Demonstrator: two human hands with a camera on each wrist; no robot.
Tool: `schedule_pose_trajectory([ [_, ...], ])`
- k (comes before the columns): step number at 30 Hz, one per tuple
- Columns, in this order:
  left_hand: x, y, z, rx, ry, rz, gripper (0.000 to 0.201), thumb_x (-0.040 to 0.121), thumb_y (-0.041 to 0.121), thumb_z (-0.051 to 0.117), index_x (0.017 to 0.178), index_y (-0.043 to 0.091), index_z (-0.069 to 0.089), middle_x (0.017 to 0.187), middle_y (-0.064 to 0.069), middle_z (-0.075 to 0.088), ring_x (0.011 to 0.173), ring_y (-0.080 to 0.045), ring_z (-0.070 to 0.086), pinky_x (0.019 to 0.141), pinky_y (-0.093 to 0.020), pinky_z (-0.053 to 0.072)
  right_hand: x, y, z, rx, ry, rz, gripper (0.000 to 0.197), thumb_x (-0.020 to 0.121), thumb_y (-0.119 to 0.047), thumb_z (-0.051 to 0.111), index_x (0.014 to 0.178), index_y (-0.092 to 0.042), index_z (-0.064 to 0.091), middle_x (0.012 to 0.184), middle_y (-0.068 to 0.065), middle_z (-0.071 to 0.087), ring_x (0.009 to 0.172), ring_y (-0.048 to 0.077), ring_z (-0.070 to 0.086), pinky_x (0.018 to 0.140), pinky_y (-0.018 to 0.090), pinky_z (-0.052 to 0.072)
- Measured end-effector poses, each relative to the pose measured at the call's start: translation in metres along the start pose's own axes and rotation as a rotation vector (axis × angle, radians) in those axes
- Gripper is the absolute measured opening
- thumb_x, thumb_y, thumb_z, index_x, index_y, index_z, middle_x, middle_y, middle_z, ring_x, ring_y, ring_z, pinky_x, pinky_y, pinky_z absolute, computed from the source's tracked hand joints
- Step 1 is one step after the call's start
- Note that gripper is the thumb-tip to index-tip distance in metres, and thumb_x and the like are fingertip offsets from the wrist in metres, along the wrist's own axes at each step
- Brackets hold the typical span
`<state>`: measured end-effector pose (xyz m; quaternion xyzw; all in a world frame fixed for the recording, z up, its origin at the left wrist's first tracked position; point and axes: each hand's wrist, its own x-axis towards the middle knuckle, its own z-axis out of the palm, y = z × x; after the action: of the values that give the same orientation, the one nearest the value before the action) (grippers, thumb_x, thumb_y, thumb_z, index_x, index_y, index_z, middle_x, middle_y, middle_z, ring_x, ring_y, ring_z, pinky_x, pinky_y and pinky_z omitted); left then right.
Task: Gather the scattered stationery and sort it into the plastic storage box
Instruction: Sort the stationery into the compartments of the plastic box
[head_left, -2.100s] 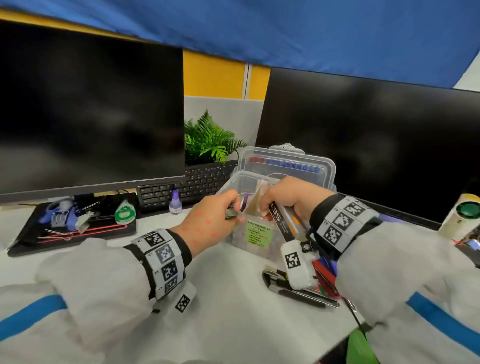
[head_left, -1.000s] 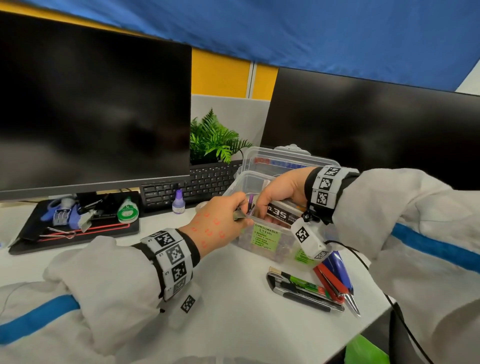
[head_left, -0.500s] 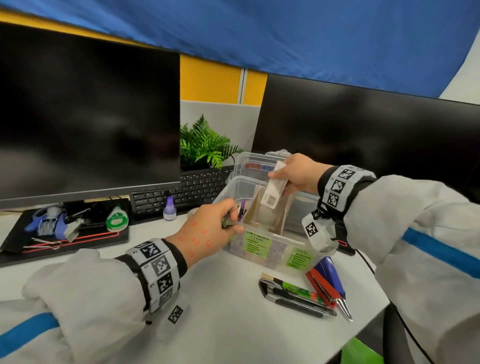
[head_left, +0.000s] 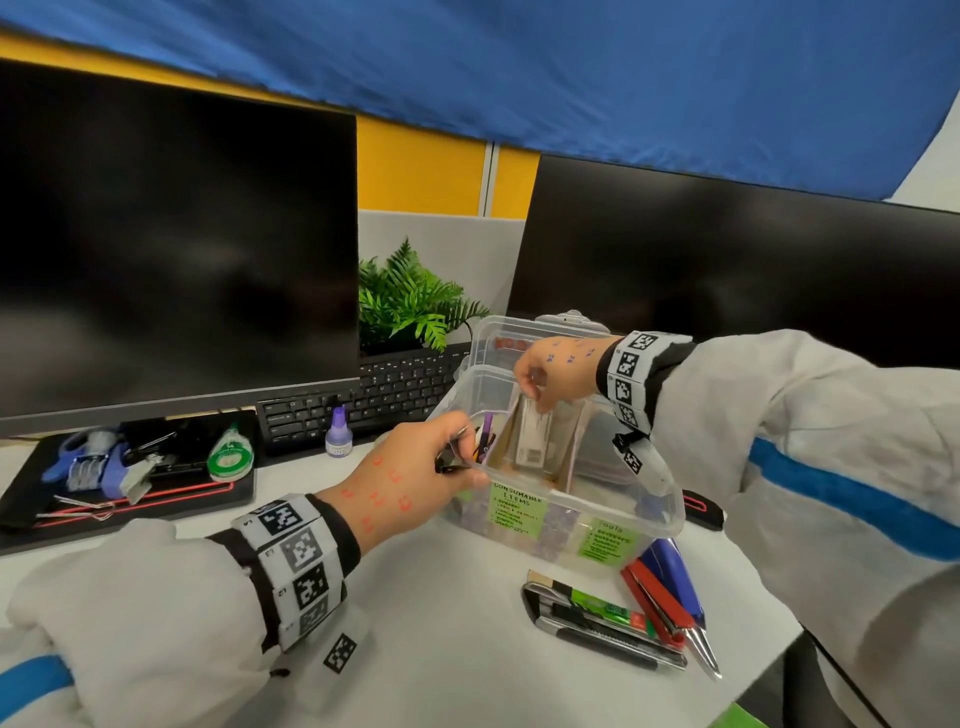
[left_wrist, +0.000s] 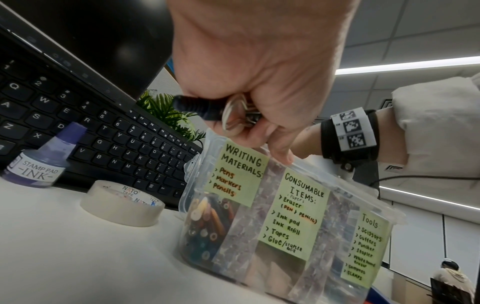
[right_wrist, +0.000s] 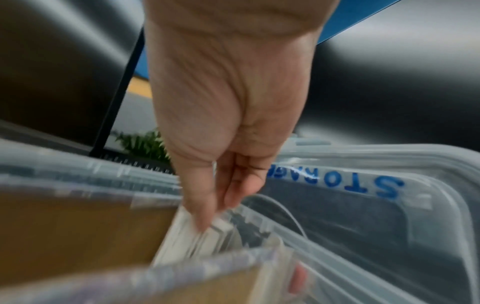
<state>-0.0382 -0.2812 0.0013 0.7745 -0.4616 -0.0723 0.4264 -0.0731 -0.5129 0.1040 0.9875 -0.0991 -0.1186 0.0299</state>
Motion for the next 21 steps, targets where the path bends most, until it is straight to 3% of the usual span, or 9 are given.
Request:
schedule_pose_trajectory([
  [3, 0.003, 0.000, -0.001, -0.005, -0.003, -0.001, 0.027, 0.082, 0.031, 0.081, 0.084, 0.029, 0.054, 0.080, 0.005, 0.068, 0.080, -0.022, 0.066, 0.077, -0.047, 0.058, 0.008, 0.000, 0.008, -0.115, -0.002, -0.025, 0.010, 0.085, -0.008, 0.071, 0.094, -0.012, 0.074, 0.092, 0.001, 0.070, 0.082, 0.017, 0.065, 0.068, 0.018, 0.045],
  [6, 0.005, 0.000, -0.001, -0.008, -0.008, -0.016, 0.027, 0.082, 0.031, 0.082, 0.083, 0.029, 0.055, 0.079, 0.005, 0.068, 0.080, -0.022, 0.067, 0.076, -0.045, 0.059, 0.012, 0.000, 0.013, -0.164, -0.015, -0.010, 0.010, 0.081, -0.019, 0.077, 0.078, -0.020, 0.068, 0.075, -0.005, 0.067, 0.070, 0.013, 0.064, 0.069, 0.024, 0.056],
  [8, 0.006, 0.001, -0.001, -0.013, -0.008, -0.024, 0.027, 0.081, 0.029, 0.082, 0.083, 0.028, 0.055, 0.078, 0.005, 0.068, 0.079, -0.022, 0.067, 0.076, -0.043, 0.060, 0.014, 0.002, 0.016, -0.160, 0.021, 0.013, 0.020, 0.087, -0.021, 0.071, 0.074, -0.023, 0.056, 0.078, -0.003, 0.065, 0.063, 0.010, 0.061, 0.060, 0.022, 0.054],
  [11, 0.006, 0.001, -0.002, -0.047, -0.012, -0.059, 0.028, 0.079, 0.026, 0.084, 0.081, 0.027, 0.056, 0.078, 0.005, 0.068, 0.074, -0.013, 0.065, 0.076, -0.038, 0.060, 0.014, 0.001, 0.018, -0.110, 0.056, 0.038, 0.011, 0.094, -0.026, 0.063, 0.092, -0.015, 0.063, 0.088, 0.004, 0.069, 0.064, 0.013, 0.064, 0.050, 0.017, 0.048],
  [13, 0.004, 0.004, -0.003, -0.099, -0.012, -0.069, 0.029, 0.079, 0.022, 0.085, 0.081, 0.028, 0.057, 0.085, 0.003, 0.071, 0.079, -0.012, 0.068, 0.078, -0.033, 0.059, 0.014, 0.000, 0.018, -0.116, 0.045, 0.042, 0.019, 0.095, -0.028, 0.061, 0.101, -0.010, 0.066, 0.090, 0.004, 0.069, 0.066, 0.015, 0.064, 0.049, 0.017, 0.047],
  [15, 0.001, 0.011, -0.004, -0.141, -0.002, -0.097, 0.027, 0.082, 0.017, 0.082, 0.090, 0.026, 0.057, 0.091, -0.002, 0.074, 0.086, -0.012, 0.069, 0.082, -0.007, 0.046, 0.013, 0.002, 0.016, -0.077, 0.037, 0.049, 0.017, 0.094, -0.029, 0.061, 0.096, -0.013, 0.066, 0.090, 0.005, 0.071, 0.072, 0.018, 0.069, 0.057, 0.021, 0.054],
  [17, -0.001, 0.020, -0.009, -0.165, 0.027, -0.147, 0.029, 0.087, 0.014, 0.076, 0.105, 0.020, 0.053, 0.098, -0.003, 0.075, 0.086, -0.012, 0.067, 0.066, 0.011, 0.030, 0.010, 0.006, 0.012, -0.019, 0.087, 0.049, 0.013, 0.090, -0.030, 0.066, 0.089, -0.018, 0.064, 0.090, 0.003, 0.070, 0.079, 0.019, 0.069, 0.063, 0.025, 0.053],
  [19, 0.001, 0.023, -0.015, -0.271, 0.048, -0.167, 0.034, 0.089, 0.015, 0.074, 0.110, 0.024, 0.048, 0.103, -0.007, 0.076, 0.068, -0.012, 0.061, 0.056, -0.005, 0.040, 0.003, 0.006, 0.003, 0.160, 0.185, 0.044, 0.010, 0.088, -0.027, 0.069, 0.092, -0.018, 0.066, 0.088, 0.000, 0.071, 0.083, 0.019, 0.069, 0.064, 0.024, 0.051],
  [21, 0.004, 0.028, -0.021, -0.393, 0.053, -0.190, 0.041, 0.089, 0.014, 0.072, 0.114, 0.029, 0.044, 0.105, -0.012, 0.075, 0.060, -0.012, 0.055, 0.056, -0.025, 0.045, -0.013, -0.002, -0.006, 0.556, 0.186, -0.042, 0.013, 0.089, -0.016, 0.069, 0.101, -0.012, 0.068, 0.091, 0.004, 0.072, 0.087, 0.021, 0.072, 0.068, 0.030, 0.056],
])
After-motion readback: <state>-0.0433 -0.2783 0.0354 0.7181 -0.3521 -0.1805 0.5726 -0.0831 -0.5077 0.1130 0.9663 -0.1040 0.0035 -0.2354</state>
